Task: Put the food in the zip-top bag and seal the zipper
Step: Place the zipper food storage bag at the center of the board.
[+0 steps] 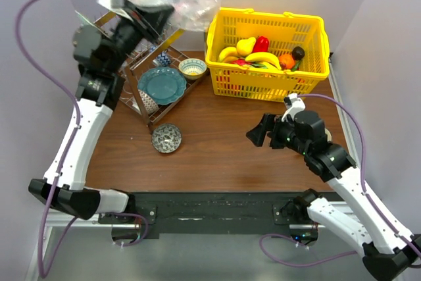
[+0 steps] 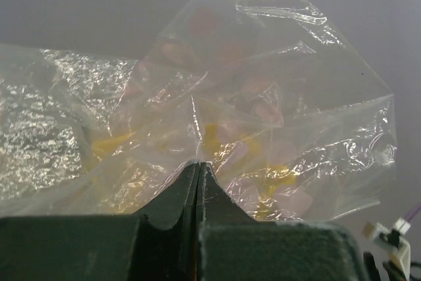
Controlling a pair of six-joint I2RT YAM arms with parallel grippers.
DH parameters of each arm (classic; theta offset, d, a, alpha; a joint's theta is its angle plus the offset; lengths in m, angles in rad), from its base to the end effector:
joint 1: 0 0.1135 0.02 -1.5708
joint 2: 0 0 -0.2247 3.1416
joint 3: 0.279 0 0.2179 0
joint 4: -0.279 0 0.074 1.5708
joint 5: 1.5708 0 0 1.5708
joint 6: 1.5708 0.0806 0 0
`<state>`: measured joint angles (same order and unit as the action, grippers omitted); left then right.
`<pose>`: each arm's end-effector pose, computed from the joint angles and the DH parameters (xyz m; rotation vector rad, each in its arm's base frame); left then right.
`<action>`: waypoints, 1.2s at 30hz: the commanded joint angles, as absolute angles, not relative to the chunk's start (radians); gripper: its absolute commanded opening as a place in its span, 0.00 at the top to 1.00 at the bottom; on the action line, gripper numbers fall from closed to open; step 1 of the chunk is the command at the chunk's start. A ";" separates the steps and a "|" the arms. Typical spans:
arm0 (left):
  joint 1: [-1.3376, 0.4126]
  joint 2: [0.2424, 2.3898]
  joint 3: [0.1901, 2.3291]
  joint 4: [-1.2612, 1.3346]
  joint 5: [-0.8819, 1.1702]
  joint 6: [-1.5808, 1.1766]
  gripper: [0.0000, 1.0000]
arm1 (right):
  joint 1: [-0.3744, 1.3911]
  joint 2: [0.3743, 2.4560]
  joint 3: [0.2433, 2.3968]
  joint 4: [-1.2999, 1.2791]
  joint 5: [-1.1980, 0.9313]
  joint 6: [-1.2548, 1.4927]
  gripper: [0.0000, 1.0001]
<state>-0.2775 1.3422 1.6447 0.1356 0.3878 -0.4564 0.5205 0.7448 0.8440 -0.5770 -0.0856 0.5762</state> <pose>0.2665 -0.1076 0.5151 0.2525 1.1841 -0.8648 0.1652 0.1026 0.2753 0.0039 2.1362 0.7552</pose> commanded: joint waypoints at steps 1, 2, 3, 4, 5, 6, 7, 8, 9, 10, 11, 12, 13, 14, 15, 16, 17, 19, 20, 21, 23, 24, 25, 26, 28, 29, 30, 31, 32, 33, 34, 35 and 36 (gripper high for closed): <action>-0.391 1.293 1.514 0.053 0.356 -0.350 1.00 | 0.517 0.680 0.923 -0.637 0.072 0.591 0.05; -0.444 1.290 1.488 0.031 0.342 -0.339 1.00 | 0.518 0.646 0.914 -0.624 0.086 0.594 0.05; -0.471 1.281 1.474 0.012 0.315 -0.313 1.00 | 0.518 0.626 0.908 -0.626 0.122 0.603 0.05; -0.495 1.275 1.460 -0.020 0.301 -0.302 1.00 | 0.517 0.612 0.905 -0.629 0.139 0.606 0.05; -0.540 1.269 1.427 -0.038 0.298 -0.296 1.00 | 0.518 0.598 0.899 -0.644 0.156 0.610 0.05; -0.554 1.252 1.410 -0.049 0.313 -0.279 1.00 | 0.518 0.572 0.899 -0.659 0.191 0.618 0.05; -0.566 1.243 1.393 -0.076 0.311 -0.275 1.00 | 0.518 0.563 0.900 -0.678 0.263 0.635 0.05; -0.590 1.232 1.355 -0.095 0.307 -0.269 1.00 | 0.518 0.551 0.905 -0.711 0.302 0.641 0.05; -0.600 1.207 1.335 -0.113 0.295 -0.253 1.00 | 0.517 0.534 0.908 -0.724 0.330 0.647 0.04; -0.609 1.195 1.315 -0.148 0.288 -0.244 1.00 | 0.518 0.526 0.913 -0.738 0.353 0.655 0.04; -0.626 1.183 1.277 -0.167 0.282 -0.235 1.00 | 0.517 0.519 0.919 -0.762 0.401 0.661 0.04; -0.633 1.161 1.255 -0.184 0.264 -0.221 1.00 | 0.518 0.512 0.919 -0.770 0.417 0.663 0.04; -0.640 1.152 1.237 -0.213 0.256 -0.216 1.00 | 0.518 0.502 0.920 -0.775 0.434 0.666 0.04; -0.653 1.143 1.198 -0.222 0.253 -0.213 1.00 | 0.518 0.500 0.919 -0.781 0.454 0.669 0.04; -0.660 1.128 1.177 -0.225 0.259 -0.209 1.00 | 0.517 0.499 0.917 -0.781 0.457 0.670 0.04; -0.667 1.121 1.133 -0.230 0.267 -0.212 1.00 | 0.517 0.499 0.916 -0.779 0.456 0.673 0.04; -0.681 1.112 1.109 -0.226 0.271 -0.239 1.00 | 0.517 0.503 0.913 -0.775 0.456 0.673 0.04; -0.698 1.092 1.019 -0.171 0.296 -0.276 1.00 | 0.517 0.515 0.908 -0.764 0.451 0.669 0.04; -0.716 1.088 0.991 -0.149 0.298 -0.300 1.00 | 0.518 0.518 0.908 -0.761 0.449 0.663 0.04; -0.730 1.088 0.967 -0.131 0.285 -0.308 1.00 | 0.518 0.523 0.908 -0.759 0.449 0.652 0.04; -0.768 1.103 0.922 -0.114 0.264 -0.311 1.00 | 0.517 0.534 0.908 -0.762 0.448 0.647 0.04; -0.781 1.124 0.916 -0.123 0.218 -0.310 1.00 | 0.518 0.534 0.908 -0.767 0.446 0.649 0.04; -0.794 1.135 0.905 -0.121 0.195 -0.305 1.00 | 0.517 0.534 0.907 -0.772 0.443 0.650 0.04; -0.813 1.149 0.902 -0.123 0.175 -0.281 1.00 | 0.518 0.529 0.905 -0.775 0.439 0.652 0.04; -0.825 1.151 0.879 -0.104 0.118 -0.272 0.97 | 0.518 0.525 0.899 -0.773 0.423 0.660 0.04; -0.827 1.147 0.871 -0.091 0.109 -0.275 0.91 | 0.518 0.520 0.897 -0.770 0.416 0.660 0.04; -0.827 1.144 0.864 -0.059 0.109 -0.281 0.76 | 0.518 0.519 0.897 -0.770 0.411 0.660 0.04; -0.828 1.143 0.851 -0.045 0.127 -0.284 0.66 | 0.517 0.518 0.897 -0.770 0.402 0.661 0.04; -0.831 1.143 0.850 -0.034 0.149 -0.291 0.53 | 0.517 0.520 0.899 -0.767 0.397 0.660 0.04; -0.836 1.143 0.851 -0.031 0.170 -0.298 0.23 | 0.518 0.526 0.899 -0.769 0.394 0.655 0.04; -0.842 1.143 0.860 -0.032 0.182 -0.298 0.12 | 0.517 0.531 0.902 -0.769 0.382 0.655 0.04; -0.842 1.143 0.867 -0.040 0.192 -0.298 0.04 | 0.518 0.537 0.903 -0.765 0.374 0.652 0.04; -0.842 1.140 0.873 -0.061 0.201 -0.298 0.00 | 0.517 0.552 0.905 -0.764 0.359 0.644 0.04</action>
